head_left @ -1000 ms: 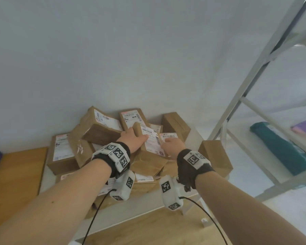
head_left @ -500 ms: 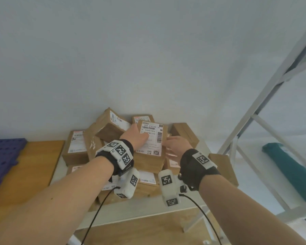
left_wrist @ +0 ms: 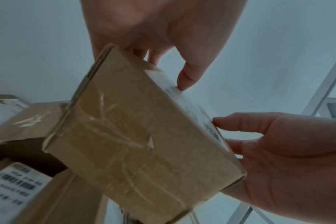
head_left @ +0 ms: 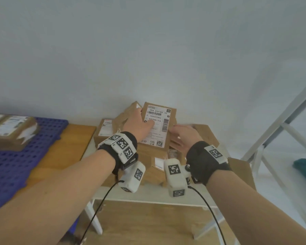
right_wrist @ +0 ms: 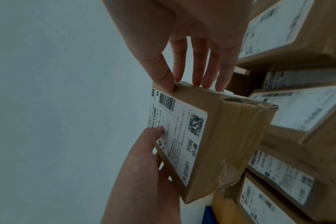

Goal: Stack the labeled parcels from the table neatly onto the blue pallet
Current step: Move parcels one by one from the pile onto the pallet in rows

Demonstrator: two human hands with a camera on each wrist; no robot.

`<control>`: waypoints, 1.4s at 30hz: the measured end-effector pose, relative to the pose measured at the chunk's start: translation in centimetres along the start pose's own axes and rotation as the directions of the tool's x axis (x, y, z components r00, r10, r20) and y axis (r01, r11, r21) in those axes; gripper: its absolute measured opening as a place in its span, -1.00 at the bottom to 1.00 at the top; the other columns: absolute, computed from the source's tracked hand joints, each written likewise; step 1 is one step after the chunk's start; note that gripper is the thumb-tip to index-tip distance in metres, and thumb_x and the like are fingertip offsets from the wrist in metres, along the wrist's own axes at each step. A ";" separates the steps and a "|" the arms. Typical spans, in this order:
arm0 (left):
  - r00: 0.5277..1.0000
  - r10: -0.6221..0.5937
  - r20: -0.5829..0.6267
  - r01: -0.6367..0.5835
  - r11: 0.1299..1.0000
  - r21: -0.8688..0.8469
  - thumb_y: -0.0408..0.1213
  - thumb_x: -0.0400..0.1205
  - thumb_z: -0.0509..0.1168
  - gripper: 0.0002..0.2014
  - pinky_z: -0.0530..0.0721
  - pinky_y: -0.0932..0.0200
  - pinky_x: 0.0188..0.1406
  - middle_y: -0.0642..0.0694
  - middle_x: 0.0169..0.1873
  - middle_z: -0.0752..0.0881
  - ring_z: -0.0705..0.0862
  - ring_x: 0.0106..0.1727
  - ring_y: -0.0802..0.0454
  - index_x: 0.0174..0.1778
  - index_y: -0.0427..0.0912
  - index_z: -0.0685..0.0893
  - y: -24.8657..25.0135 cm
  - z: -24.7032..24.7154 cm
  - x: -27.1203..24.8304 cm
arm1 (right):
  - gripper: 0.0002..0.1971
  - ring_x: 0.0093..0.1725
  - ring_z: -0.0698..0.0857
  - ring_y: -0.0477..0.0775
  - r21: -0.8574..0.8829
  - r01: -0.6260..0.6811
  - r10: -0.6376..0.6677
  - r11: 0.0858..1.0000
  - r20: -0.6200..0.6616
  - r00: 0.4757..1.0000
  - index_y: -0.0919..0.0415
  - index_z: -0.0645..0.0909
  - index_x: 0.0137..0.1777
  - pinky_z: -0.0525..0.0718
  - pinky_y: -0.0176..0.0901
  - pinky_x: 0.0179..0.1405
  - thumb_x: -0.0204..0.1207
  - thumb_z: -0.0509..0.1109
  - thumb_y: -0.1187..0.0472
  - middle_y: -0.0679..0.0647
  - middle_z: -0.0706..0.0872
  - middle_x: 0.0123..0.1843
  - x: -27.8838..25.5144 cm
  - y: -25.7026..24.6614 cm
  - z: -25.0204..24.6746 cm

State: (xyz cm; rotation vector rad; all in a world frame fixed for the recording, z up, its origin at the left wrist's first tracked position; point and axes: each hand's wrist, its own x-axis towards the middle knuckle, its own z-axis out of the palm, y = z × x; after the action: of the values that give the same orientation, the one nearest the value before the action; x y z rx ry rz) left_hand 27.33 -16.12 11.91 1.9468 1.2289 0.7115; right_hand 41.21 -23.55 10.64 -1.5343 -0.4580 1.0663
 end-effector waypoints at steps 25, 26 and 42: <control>0.859 -0.478 -0.184 0.414 0.859 -0.302 -0.23 0.61 0.31 -0.56 0.61 0.09 0.05 -0.02 0.15 0.67 0.67 0.04 0.02 0.42 -0.14 0.44 -18.6 -22.1 -10.6 | -0.80 0.13 0.73 0.12 -0.243 0.080 0.024 0.967 0.396 0.918 0.13 0.55 0.03 0.70 0.05 0.16 0.47 0.44 0.36 0.14 0.74 0.10 -7.2 8.6 26.8; 0.855 -0.485 -0.183 0.422 0.856 -0.300 -0.23 0.61 0.31 -0.54 0.60 0.10 0.05 -0.03 0.15 0.66 0.66 0.05 0.02 0.44 -0.16 0.42 -19.9 -23.8 -11.0 | -0.80 0.12 0.73 0.11 -0.254 0.072 0.039 0.965 0.406 0.913 0.12 0.54 0.03 0.71 0.04 0.16 0.47 0.44 0.35 0.13 0.75 0.08 -7.8 9.0 28.9; 0.845 -0.518 -0.128 0.488 0.848 -0.207 -0.26 0.66 0.25 -0.73 0.61 -0.10 0.24 -0.18 0.14 0.70 0.68 0.14 -0.16 0.23 -0.28 0.62 -38.2 -44.7 -14.1 | -0.60 -0.18 0.73 0.03 -0.297 -0.037 0.177 0.954 0.459 0.870 0.19 0.41 0.35 0.66 -0.15 -0.27 0.54 0.37 0.37 0.16 0.74 0.06 -12.5 14.9 55.2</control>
State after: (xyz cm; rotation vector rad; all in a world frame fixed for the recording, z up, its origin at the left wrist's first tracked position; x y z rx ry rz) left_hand -31.92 -5.53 6.66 1.3491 1.6509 0.6903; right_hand -14.28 -5.72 5.25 -1.5421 -0.9085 1.5362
